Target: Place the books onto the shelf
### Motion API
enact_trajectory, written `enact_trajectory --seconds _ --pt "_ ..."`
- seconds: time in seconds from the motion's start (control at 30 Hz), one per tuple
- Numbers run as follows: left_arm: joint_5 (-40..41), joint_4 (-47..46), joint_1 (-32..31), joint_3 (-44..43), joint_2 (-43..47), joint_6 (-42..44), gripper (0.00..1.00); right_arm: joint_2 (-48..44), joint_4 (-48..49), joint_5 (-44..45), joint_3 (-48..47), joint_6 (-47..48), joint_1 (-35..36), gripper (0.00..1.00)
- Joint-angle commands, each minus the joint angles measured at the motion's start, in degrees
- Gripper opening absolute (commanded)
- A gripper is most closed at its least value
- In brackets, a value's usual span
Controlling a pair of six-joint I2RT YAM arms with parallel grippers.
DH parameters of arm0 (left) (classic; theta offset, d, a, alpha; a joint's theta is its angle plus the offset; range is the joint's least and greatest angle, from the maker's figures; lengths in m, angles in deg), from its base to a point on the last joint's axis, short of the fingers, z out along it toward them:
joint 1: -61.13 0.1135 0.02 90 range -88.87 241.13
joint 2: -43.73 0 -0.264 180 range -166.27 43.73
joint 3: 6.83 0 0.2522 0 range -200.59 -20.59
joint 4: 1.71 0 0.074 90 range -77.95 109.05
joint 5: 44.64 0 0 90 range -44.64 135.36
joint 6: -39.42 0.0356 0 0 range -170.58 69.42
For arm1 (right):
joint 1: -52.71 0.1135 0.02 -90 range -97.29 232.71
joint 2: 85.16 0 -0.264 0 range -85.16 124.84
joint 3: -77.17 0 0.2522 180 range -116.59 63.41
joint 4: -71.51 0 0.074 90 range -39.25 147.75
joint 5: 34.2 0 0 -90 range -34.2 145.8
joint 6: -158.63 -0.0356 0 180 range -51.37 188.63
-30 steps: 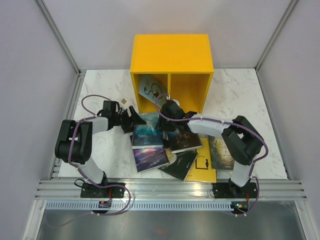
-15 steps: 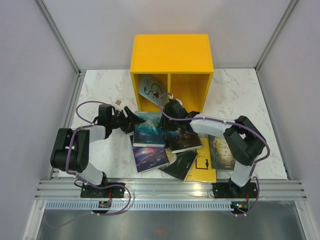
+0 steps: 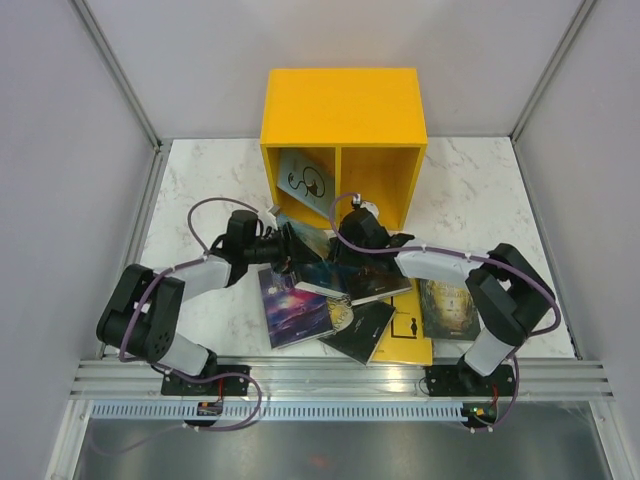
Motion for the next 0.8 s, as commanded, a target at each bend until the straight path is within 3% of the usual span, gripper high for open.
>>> enact_trajectory --seconds 0.0,0.13,0.3,0.43,0.57,0.63,0.77 --pt "-1.2 1.2 -5.3 -3.1 4.4 1.8 0.04 -0.7 -3.7 -4.1 3.5 -0.5 2.9 0.36" --pt "9.5 18.2 -5.3 -6.2 9.1 7.6 0.02 -3.8 -3.9 -2.6 5.3 -1.0 3.0 0.36" --pt "21.2 31.6 -5.3 -8.2 16.5 11.3 0.02 -10.1 -5.7 -1.0 6.9 -1.4 3.0 0.38" --pt "20.7 35.9 -5.4 -8.4 17.2 13.4 0.02 -14.0 -6.7 -0.5 7.8 -1.4 3.1 0.38" --pt "18.9 38.8 -6.1 -7.7 14.0 15.0 0.22 -16.7 -6.8 0.0 9.8 -1.6 3.1 0.38" --pt "20.1 38.7 -8.0 -6.9 13.6 14.9 0.27 -17.6 -6.8 0.2 10.5 -1.7 3.1 0.38" --pt "20.6 37.9 -10.9 -7.9 11.0 14.4 0.52 -19.0 -6.6 0.2 12.4 -1.6 3.0 0.38"
